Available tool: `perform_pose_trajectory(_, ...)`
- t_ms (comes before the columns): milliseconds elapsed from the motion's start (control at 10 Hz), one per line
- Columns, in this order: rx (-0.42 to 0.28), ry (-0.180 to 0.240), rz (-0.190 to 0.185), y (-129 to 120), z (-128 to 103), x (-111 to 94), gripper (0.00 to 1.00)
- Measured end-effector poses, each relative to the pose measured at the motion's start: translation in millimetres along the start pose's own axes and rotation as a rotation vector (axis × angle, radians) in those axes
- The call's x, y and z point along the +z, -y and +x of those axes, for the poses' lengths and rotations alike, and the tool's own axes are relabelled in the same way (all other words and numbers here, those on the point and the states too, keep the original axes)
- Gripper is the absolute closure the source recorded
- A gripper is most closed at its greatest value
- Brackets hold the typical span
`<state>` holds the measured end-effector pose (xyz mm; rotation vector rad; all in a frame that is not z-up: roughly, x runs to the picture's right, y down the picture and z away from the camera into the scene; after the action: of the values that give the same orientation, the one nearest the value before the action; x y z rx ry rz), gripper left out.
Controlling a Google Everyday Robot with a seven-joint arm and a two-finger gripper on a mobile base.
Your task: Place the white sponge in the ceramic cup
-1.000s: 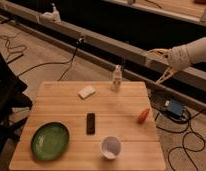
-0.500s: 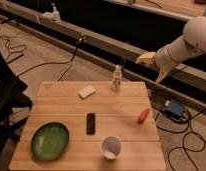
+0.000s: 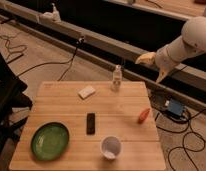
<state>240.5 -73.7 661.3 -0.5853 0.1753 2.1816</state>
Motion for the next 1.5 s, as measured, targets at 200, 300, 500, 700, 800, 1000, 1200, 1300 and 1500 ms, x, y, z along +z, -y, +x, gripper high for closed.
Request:
perform_pose_trajectory(200, -0.057, 0.034, 0.077, 6, -3, 19, 0.22)
perform_pose_trajectory(300, -0.100, 0.046, 0.130, 8, 1, 39, 0.22)
perform_pose_trajectory(500, -0.163, 0.046, 0.202, 4, 16, 80, 0.22)
perform_pose_trajectory(700, -0.167, 0.003, 0.208, -13, 42, 128, 0.22)
perform_pose_trajectory(800, -0.156, -0.023, 0.194, -22, 52, 143, 0.22)
perform_pose_trajectory(1000, -0.116, -0.104, 0.113, -56, 76, 178, 0.22)
perform_pose_trajectory(1200, -0.109, -0.184, 0.008, -95, 97, 203, 0.22)
perform_pose_trajectory(1300, -0.113, -0.235, -0.050, -117, 110, 214, 0.22)
perform_pose_trajectory(1500, -0.115, -0.282, -0.096, -134, 121, 220, 0.22)
